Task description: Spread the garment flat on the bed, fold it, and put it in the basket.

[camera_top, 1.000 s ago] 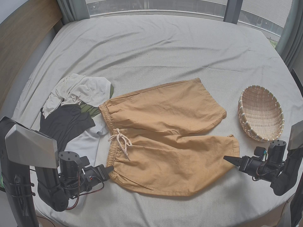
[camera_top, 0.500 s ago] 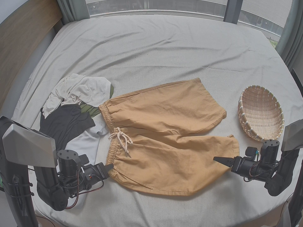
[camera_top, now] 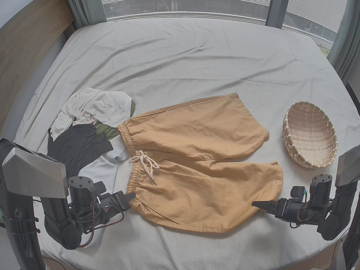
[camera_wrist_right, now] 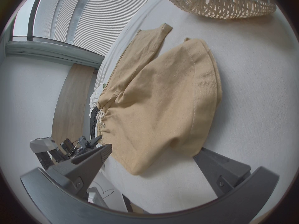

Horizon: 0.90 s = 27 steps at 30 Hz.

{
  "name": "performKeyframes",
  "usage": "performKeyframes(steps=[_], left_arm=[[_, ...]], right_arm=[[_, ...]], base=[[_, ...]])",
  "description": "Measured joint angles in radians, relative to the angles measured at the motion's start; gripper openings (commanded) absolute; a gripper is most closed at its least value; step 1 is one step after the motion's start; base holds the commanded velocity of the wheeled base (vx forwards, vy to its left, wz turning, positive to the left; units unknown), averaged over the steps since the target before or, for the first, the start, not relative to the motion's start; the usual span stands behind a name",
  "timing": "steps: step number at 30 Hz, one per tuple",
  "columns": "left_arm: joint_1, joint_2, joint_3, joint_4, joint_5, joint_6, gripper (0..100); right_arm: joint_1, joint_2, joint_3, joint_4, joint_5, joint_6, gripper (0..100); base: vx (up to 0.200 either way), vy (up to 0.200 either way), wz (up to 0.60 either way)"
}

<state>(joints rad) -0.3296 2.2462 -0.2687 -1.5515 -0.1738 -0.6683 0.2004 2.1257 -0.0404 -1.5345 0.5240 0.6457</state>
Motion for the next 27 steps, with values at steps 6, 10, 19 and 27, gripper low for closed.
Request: performKeyframes(steps=[6,10,19,27], left_arm=[[0.0,0.0,-0.005,0.0,0.0,0.0,0],[0.0,0.0,-0.006,-0.001,0.0,0.0,0],[0.004,0.006,-0.014,-0.001,0.017,-0.002,0],[0.004,0.008,-0.015,0.0,0.023,-0.002,0]], right_arm=[[0.001,-0.027,0.02,0.001,0.037,0.008,100],[-0.012,-0.078,0.022,0.003,0.069,0.059,100],[-0.069,-0.173,0.023,0.004,0.083,0.1,100],[-0.137,-0.123,0.023,0.002,0.077,-0.105,100]], base=[[0.0,0.0,0.0],[0.0,0.0,0.0],[0.0,0.0,0.0],[0.0,0.0,0.0]])
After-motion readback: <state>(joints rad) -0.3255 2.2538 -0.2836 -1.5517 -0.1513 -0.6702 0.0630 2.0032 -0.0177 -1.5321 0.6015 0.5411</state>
